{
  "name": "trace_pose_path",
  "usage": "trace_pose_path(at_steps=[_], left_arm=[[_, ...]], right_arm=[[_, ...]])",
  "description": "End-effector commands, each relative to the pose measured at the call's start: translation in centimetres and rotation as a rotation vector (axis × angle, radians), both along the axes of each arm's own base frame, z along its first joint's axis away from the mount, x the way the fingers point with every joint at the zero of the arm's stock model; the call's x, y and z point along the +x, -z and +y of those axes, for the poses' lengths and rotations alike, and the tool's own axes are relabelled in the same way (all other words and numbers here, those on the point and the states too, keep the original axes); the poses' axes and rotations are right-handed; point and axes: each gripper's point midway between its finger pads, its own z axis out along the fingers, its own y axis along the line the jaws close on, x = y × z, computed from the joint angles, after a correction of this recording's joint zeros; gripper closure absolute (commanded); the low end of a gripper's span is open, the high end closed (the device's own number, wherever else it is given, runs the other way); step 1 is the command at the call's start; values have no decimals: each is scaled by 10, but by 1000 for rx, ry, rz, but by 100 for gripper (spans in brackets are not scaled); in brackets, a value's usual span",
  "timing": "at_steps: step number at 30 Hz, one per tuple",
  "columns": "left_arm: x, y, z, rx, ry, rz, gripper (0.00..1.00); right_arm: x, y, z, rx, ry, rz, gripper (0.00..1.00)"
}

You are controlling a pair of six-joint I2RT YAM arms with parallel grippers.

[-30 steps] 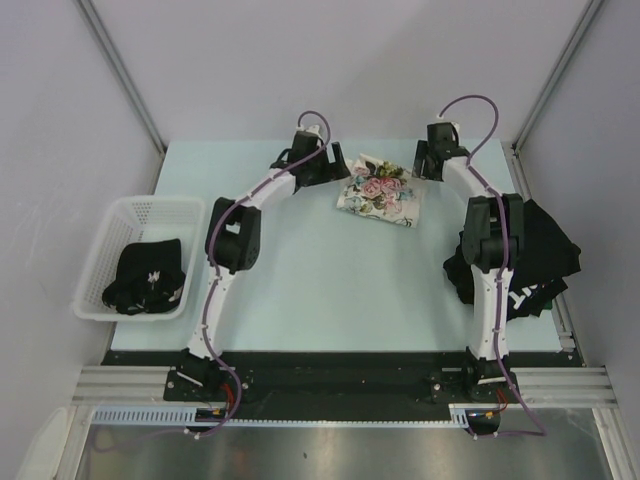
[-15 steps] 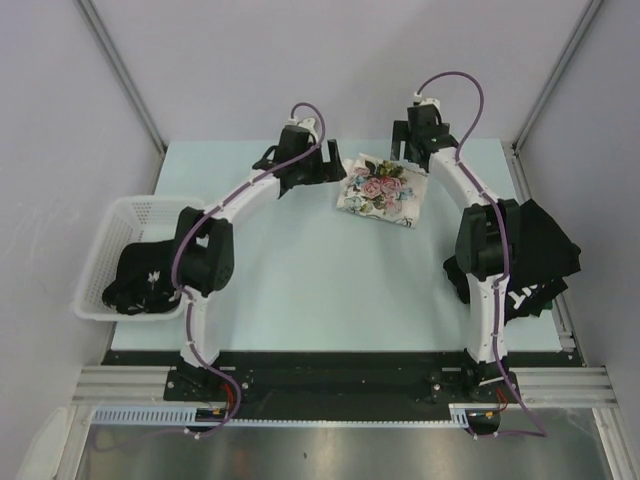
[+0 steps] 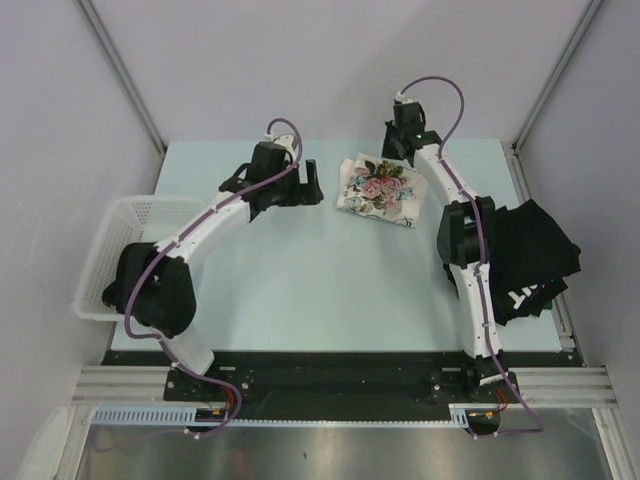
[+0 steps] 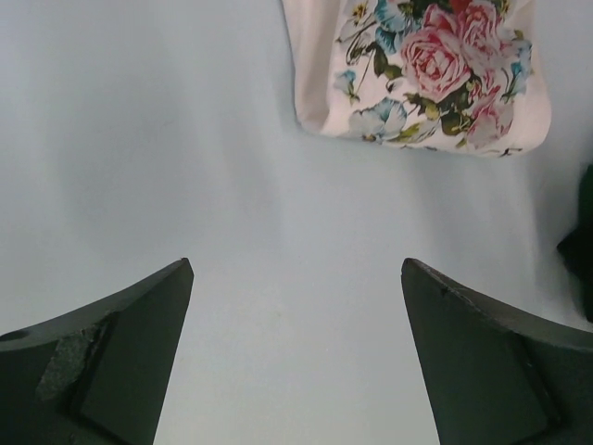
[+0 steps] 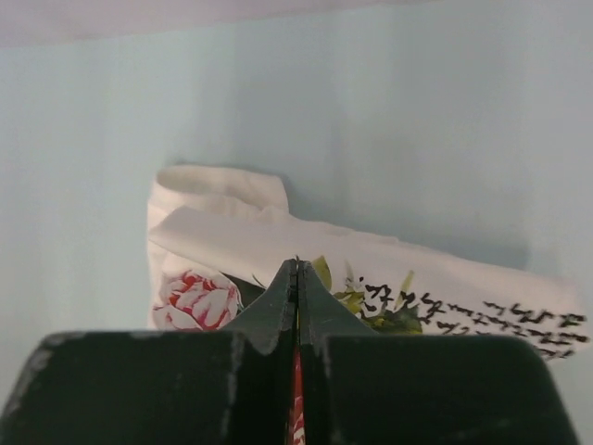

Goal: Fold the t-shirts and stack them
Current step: Fold the long partially folded tshirt into a neat square

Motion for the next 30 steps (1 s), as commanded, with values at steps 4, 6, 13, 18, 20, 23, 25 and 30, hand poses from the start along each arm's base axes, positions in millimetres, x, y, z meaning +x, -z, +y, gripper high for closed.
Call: trace_pose_path(at_steps=[4, 6, 13, 18, 20, 23, 25, 30], left_arm=[[-25, -17, 21, 41, -8, -34, 0], [-27, -16, 24, 54, -14, -29, 0], [-29, -11, 24, 60, -11, -9, 1], [-32, -10, 26, 67, -10, -2, 0], [-33, -10, 28, 73, -13, -5, 0], [-35, -10, 28, 71, -11, -4, 0], [-35, -9, 29, 68, -15, -1, 0], [-34, -10, 22, 41, -8, -3, 0]], right_arm=[[4, 12, 35, 140, -95, 26, 100], [4, 9, 41, 149, -102, 15, 100], [8, 31, 50, 135, -113, 10, 100], [20, 44, 39, 110, -113, -19, 100], [25, 26, 34, 119, -106, -52, 100], [26, -1, 33, 141, -107, -97, 100], [22, -26, 36, 169, -115, -124, 100], [3, -46, 45, 235, -159, -95, 100]])
